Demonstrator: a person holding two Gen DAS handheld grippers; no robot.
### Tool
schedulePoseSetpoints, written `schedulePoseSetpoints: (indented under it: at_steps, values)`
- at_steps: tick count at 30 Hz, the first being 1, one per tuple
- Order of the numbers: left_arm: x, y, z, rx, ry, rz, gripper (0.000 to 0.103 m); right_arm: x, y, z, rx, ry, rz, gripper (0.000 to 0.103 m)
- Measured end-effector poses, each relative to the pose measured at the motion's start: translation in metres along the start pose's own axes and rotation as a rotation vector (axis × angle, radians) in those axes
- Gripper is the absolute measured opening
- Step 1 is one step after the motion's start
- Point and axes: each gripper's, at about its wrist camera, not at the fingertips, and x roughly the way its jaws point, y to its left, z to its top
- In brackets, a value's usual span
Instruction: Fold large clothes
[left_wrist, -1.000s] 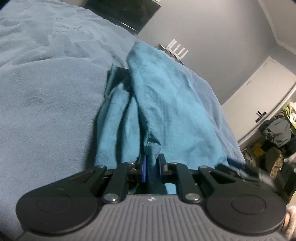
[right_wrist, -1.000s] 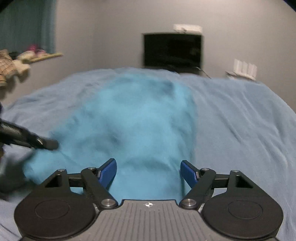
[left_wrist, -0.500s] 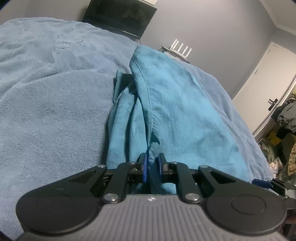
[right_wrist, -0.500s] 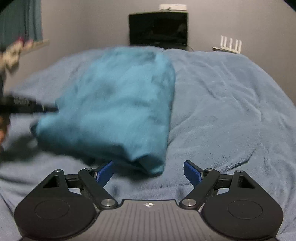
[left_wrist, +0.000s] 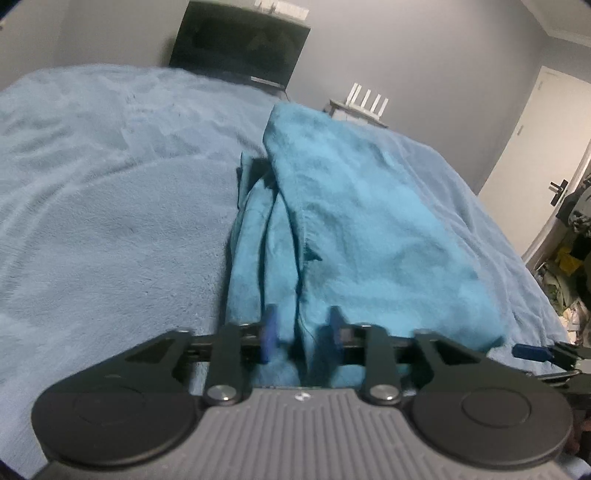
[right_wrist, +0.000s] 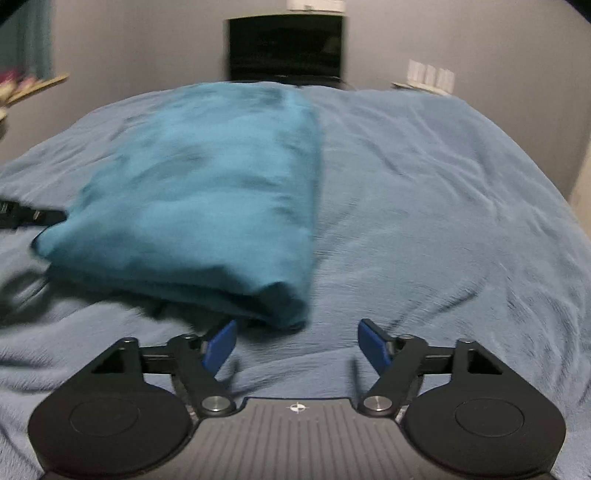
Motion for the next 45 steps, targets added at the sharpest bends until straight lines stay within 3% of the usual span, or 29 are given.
schedulePoseSetpoints:
  at_steps: [2, 6, 11, 13, 17, 20, 23, 27, 29, 31, 33, 37, 40, 43, 45]
  values:
    - [-0.016, -0.009, -0.005, -0.004, -0.034, 0.024, 0.063, -0.004, 0.014, -0.003, -0.058, -0.021, 0.009, 0.078]
    - [-0.024, -0.031, -0.018, 0.026, -0.011, 0.047, 0.067, -0.013, 0.025, -0.014, -0.101, -0.018, 0.032, 0.08]
    - [-0.017, -0.058, -0.03, 0.135, 0.025, 0.155, 0.067, -0.017, 0.006, -0.008, 0.006, -0.08, 0.031, 0.078]
    - [-0.023, -0.066, -0.032, 0.15, -0.039, 0.176, 0.067, -0.023, -0.004, -0.006, 0.066, -0.133, 0.042, 0.071]
    - [-0.024, -0.081, -0.011, 0.131, -0.162, 0.123, 0.067, -0.037, -0.004, 0.004, 0.059, -0.312, 0.089, 0.068]
    - [-0.002, -0.098, 0.011, 0.144, -0.148, 0.093, 0.067, -0.026, 0.003, 0.017, 0.017, -0.361, 0.112, 0.066]
    - [0.031, -0.118, 0.03, 0.194, -0.099, 0.028, 0.067, -0.007, 0.009, 0.024, -0.013, -0.341, 0.161, 0.065]
    - [0.088, -0.138, 0.049, 0.27, 0.013, 0.033, 0.067, 0.015, 0.014, 0.024, -0.038, -0.297, 0.214, 0.068]
    - [0.12, -0.142, 0.056, 0.33, 0.073, 0.119, 0.067, 0.018, 0.017, 0.021, -0.045, -0.308, 0.215, 0.071]
    - [0.141, -0.141, 0.064, 0.351, 0.085, 0.159, 0.068, 0.019, 0.018, 0.018, -0.044, -0.313, 0.22, 0.073]
    - [0.157, -0.132, 0.078, 0.315, 0.073, 0.19, 0.078, 0.023, 0.018, 0.015, -0.038, -0.319, 0.217, 0.074]
    - [0.185, -0.11, 0.111, 0.26, 0.047, 0.304, 0.079, 0.03, 0.018, 0.012, -0.022, -0.331, 0.216, 0.079]
    - [0.201, -0.092, 0.134, 0.214, 0.054, 0.399, 0.086, 0.035, 0.018, 0.011, -0.016, -0.339, 0.22, 0.084]
    - [0.201, -0.073, 0.15, 0.128, 0.029, 0.498, 0.093, 0.044, 0.016, 0.012, -0.005, -0.34, 0.229, 0.088]
    - [0.192, -0.063, 0.153, 0.071, -0.013, 0.508, 0.093, 0.047, 0.015, 0.013, 0.004, -0.338, 0.235, 0.091]
